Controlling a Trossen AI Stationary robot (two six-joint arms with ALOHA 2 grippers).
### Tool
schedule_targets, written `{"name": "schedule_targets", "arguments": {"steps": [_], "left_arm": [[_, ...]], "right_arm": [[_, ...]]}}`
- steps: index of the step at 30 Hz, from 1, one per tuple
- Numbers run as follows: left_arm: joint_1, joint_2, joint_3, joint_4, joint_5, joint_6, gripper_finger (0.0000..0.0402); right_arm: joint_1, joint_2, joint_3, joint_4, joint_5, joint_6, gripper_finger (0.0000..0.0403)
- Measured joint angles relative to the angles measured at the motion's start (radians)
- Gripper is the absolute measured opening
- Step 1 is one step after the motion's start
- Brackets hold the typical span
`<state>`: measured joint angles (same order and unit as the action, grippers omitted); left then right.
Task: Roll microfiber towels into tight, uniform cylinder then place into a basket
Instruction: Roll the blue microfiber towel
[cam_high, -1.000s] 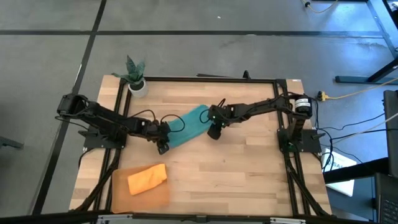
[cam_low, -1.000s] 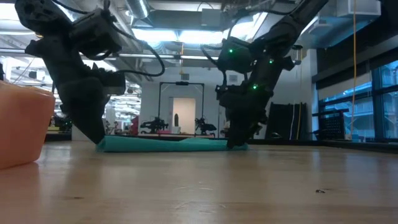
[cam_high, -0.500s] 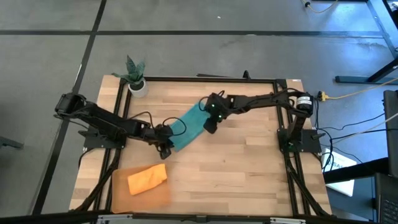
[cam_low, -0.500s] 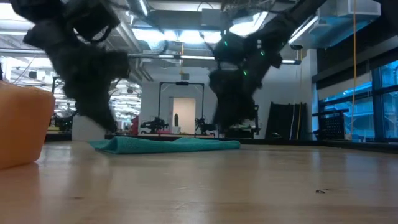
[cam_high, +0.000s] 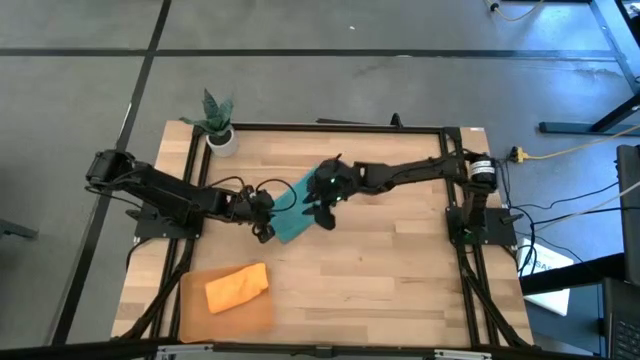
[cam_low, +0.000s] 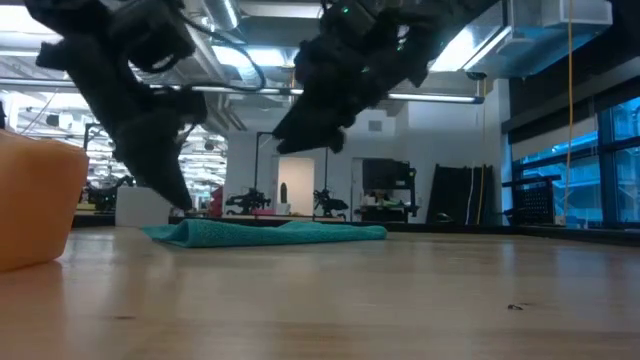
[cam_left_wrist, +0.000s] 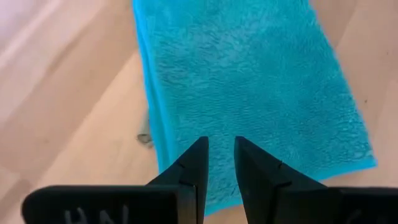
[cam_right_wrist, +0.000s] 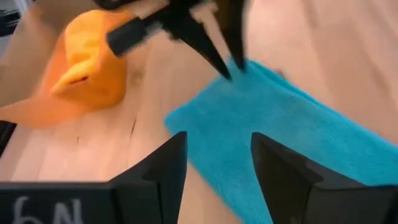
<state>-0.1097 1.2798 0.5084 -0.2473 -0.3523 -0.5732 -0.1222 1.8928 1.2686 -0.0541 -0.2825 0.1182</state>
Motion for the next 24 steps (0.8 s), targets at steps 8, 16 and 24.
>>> {"name": "schedule_targets", "arguments": {"steps": [8,16,24], "left_arm": [[-0.002,0.084,-0.047,0.020,0.005,-0.052,0.0069],[-0.042,0.090,-0.047,0.064,0.083,-0.053,0.0069],[-0.103,0.092,-0.049,0.135,0.144,-0.053,0.0069]], "right_arm": [[0.050,0.155,-0.001,0.164,-0.001,-0.005,0.0179],[0.023,0.214,-0.002,0.083,0.039,0.007,0.0179],[-0.047,0.213,-0.001,0.019,0.072,0.004,0.0179]]}}
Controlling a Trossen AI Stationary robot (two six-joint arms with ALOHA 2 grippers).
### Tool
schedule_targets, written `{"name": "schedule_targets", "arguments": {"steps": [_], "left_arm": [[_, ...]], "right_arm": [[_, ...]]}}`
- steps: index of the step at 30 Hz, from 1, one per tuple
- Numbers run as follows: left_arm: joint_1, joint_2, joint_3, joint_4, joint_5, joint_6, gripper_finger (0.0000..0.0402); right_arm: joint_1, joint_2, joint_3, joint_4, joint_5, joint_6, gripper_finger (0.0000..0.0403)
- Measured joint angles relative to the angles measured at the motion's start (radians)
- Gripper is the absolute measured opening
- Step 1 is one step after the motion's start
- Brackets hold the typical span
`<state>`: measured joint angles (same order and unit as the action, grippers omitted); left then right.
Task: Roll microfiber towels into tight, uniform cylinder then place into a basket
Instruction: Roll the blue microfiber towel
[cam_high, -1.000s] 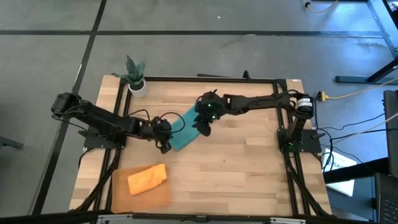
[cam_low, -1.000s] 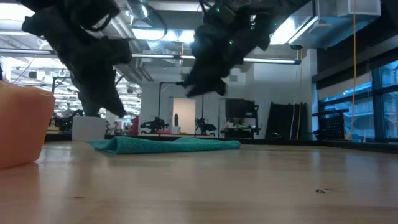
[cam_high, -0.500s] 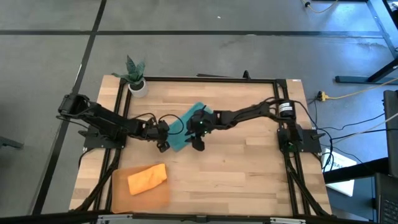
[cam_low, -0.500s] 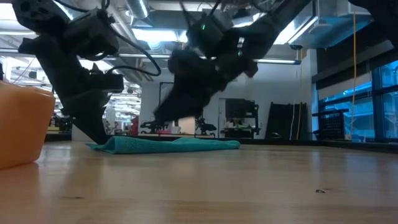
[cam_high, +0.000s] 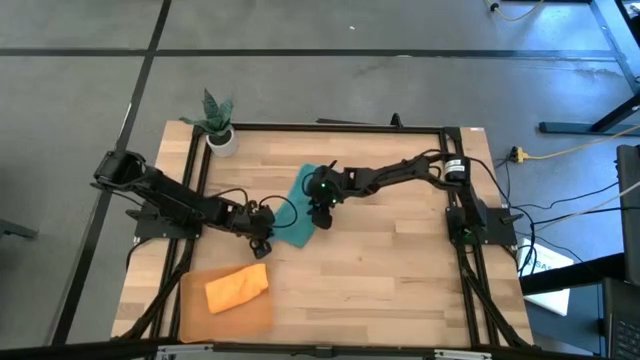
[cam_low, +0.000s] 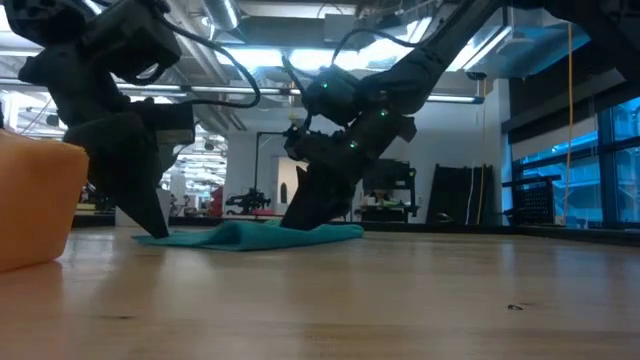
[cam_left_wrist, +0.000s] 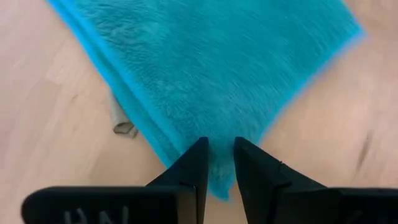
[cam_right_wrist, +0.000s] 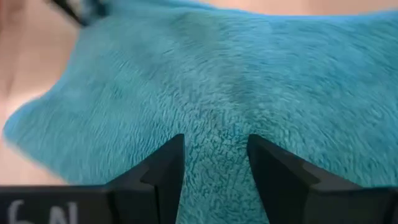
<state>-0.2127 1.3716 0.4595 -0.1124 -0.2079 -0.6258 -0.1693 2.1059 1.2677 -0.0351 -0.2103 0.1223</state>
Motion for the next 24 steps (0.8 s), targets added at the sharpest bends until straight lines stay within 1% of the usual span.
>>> {"name": "schedule_targets", "arguments": {"steps": [5,13,15,18,21,24], "left_arm": [[-0.025,0.030,0.000,0.058,-0.006,-0.001,0.0069],[-0.039,0.176,0.004,0.331,-0.018,-0.001,0.0069],[-0.039,0.180,0.002,0.361,-0.018,0.000,0.0069],[-0.039,0.160,0.003,0.346,-0.020,0.006,0.0069],[-0.039,0.133,0.003,0.344,-0.025,0.021,0.0069],[-0.037,0.104,0.004,0.339,-0.033,0.049,0.0069]], "right_arm": [[-0.043,0.000,0.001,-0.005,0.011,-0.002,0.0179],[-0.076,-0.004,0.001,-0.004,0.012,-0.047,0.0179],[-0.076,-0.018,0.001,-0.010,0.007,-0.050,0.0179],[-0.063,-0.069,0.000,-0.036,0.012,-0.068,0.0179],[-0.042,-0.127,0.000,-0.094,0.036,-0.082,0.0179],[-0.017,-0.184,0.000,-0.151,0.037,-0.122,0.0179]]}}
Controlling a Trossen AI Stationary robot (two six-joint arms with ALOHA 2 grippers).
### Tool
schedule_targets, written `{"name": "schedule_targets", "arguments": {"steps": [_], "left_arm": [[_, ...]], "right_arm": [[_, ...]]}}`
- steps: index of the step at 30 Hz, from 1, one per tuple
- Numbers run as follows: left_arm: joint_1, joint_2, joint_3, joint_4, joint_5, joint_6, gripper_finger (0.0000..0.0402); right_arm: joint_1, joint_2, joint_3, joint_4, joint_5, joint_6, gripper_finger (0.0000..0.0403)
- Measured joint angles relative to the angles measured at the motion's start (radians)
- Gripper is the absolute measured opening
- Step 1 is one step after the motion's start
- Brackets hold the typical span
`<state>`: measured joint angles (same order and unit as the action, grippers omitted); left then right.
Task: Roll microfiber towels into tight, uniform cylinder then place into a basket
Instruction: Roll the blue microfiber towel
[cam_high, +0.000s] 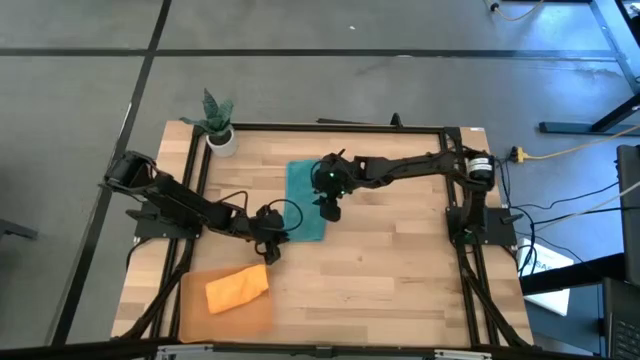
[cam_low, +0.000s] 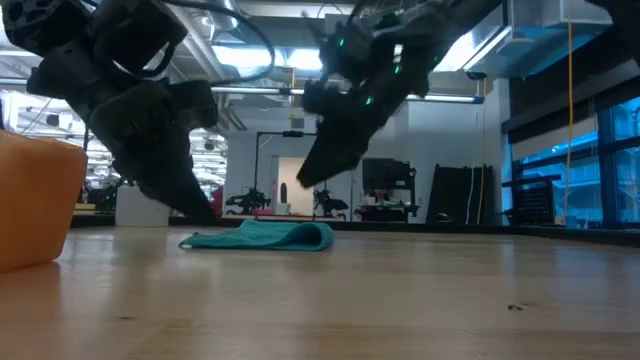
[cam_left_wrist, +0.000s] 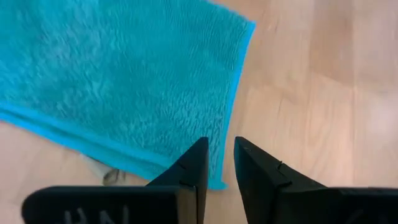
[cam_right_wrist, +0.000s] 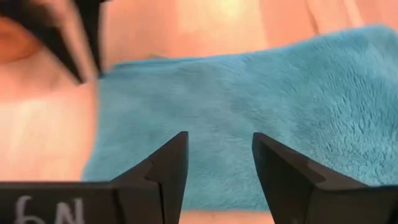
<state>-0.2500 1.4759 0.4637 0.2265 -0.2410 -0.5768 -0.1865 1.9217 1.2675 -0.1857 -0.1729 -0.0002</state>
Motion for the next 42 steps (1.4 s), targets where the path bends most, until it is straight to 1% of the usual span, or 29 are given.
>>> {"name": "schedule_targets", "arguments": {"steps": [4,7,11,13,16,17,21,25,30,33,35,42], "left_arm": [[0.015,-0.059,0.000,-0.023,-0.010,0.042,0.0069],[0.027,-0.113,0.001,-0.055,-0.012,0.065,0.0069],[0.034,-0.195,0.002,-0.089,-0.005,0.063,0.0069],[0.033,-0.237,0.002,-0.099,-0.003,0.065,0.0069],[0.033,-0.285,0.003,-0.122,-0.006,0.089,0.0069],[0.033,-0.297,0.002,-0.142,-0.008,0.098,0.0069],[0.033,-0.320,0.002,-0.190,-0.009,0.090,0.0069],[0.033,-0.319,0.002,-0.200,-0.008,0.084,0.0069],[0.033,-0.319,0.002,-0.204,-0.008,0.083,0.0069],[0.033,-0.319,0.002,-0.204,-0.008,0.083,0.0069],[0.033,-0.319,0.002,-0.207,-0.008,0.083,0.0069],[0.033,-0.319,0.002,-0.215,-0.008,0.082,0.0069]], "right_arm": [[0.048,-0.048,0.001,-0.061,0.000,-0.096,0.0179],[0.092,-0.053,0.001,-0.099,-0.003,-0.167,0.0179],[0.147,-0.047,0.001,-0.147,-0.001,-0.218,0.0179],[0.174,-0.043,0.000,-0.163,0.037,-0.259,0.0179],[0.205,-0.034,0.001,-0.142,0.121,-0.324,0.0179],[0.210,-0.031,0.001,-0.149,0.129,-0.340,0.0179],[0.228,0.003,-0.001,-0.139,0.140,-0.399,0.0179],[0.245,0.038,0.000,-0.113,0.176,-0.399,0.0179],[0.263,0.062,-0.001,-0.120,0.143,-0.407,0.0179],[0.277,0.069,0.000,-0.116,0.142,-0.451,0.0179],[0.279,0.084,0.001,-0.089,0.153,-0.453,0.0179],[0.277,0.120,0.001,-0.085,0.181,-0.450,0.0179]]}}
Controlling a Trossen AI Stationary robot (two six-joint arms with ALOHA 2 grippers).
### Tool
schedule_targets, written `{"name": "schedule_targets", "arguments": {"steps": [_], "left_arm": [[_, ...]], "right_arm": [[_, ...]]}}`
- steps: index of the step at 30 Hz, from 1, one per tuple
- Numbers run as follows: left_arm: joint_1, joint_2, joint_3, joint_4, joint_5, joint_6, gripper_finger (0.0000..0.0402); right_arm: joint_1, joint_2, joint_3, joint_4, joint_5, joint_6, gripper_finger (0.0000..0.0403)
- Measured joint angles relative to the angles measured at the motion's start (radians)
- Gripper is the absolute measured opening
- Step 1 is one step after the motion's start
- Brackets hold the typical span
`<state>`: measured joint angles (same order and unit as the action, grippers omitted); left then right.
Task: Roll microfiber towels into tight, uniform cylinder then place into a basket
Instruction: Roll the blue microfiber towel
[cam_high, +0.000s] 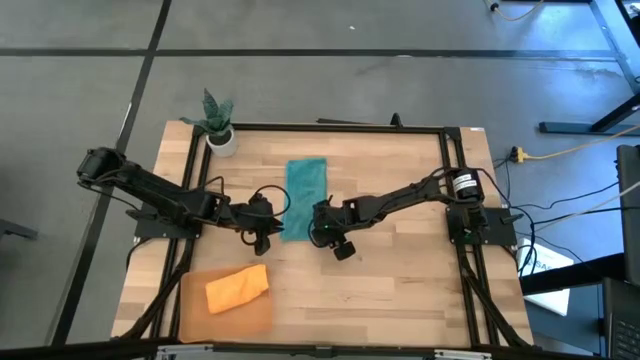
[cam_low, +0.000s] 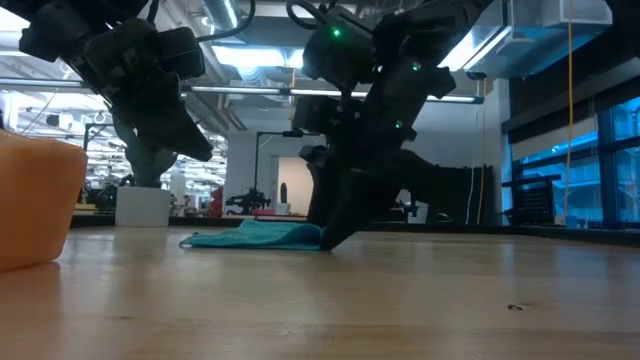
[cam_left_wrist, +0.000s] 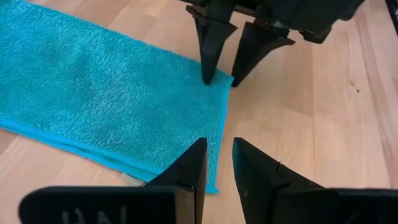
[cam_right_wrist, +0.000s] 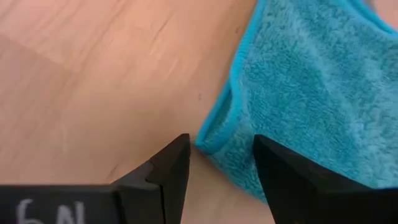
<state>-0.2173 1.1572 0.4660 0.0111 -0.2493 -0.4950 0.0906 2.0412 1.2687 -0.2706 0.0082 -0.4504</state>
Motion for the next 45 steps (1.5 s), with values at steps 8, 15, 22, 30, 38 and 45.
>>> {"name": "schedule_targets", "arguments": {"steps": [8,15,22,30,38,45], "left_arm": [[0.000,0.000,0.000,0.000,0.000,-0.001,0.0069],[-0.002,0.002,0.000,-0.047,0.029,0.015,0.0069],[-0.003,0.002,0.000,-0.067,0.034,0.155,0.0069],[-0.040,0.002,0.000,-0.073,0.034,0.218,0.0069],[-0.090,0.002,0.000,-0.111,0.012,0.220,0.0069],[-0.107,0.002,0.000,-0.115,-0.064,0.236,0.0069]], "right_arm": [[0.001,0.012,0.001,0.000,0.012,0.000,0.0140],[0.001,0.014,0.001,0.000,-0.009,0.056,0.0034],[-0.012,0.014,0.000,0.027,-0.060,0.167,0.0010],[-0.047,0.014,0.002,0.035,-0.170,0.343,0.0005],[-0.104,0.010,0.002,0.059,-0.326,0.475,0.0004],[-0.140,0.007,0.003,0.099,-0.375,0.537,0.0002]]}}
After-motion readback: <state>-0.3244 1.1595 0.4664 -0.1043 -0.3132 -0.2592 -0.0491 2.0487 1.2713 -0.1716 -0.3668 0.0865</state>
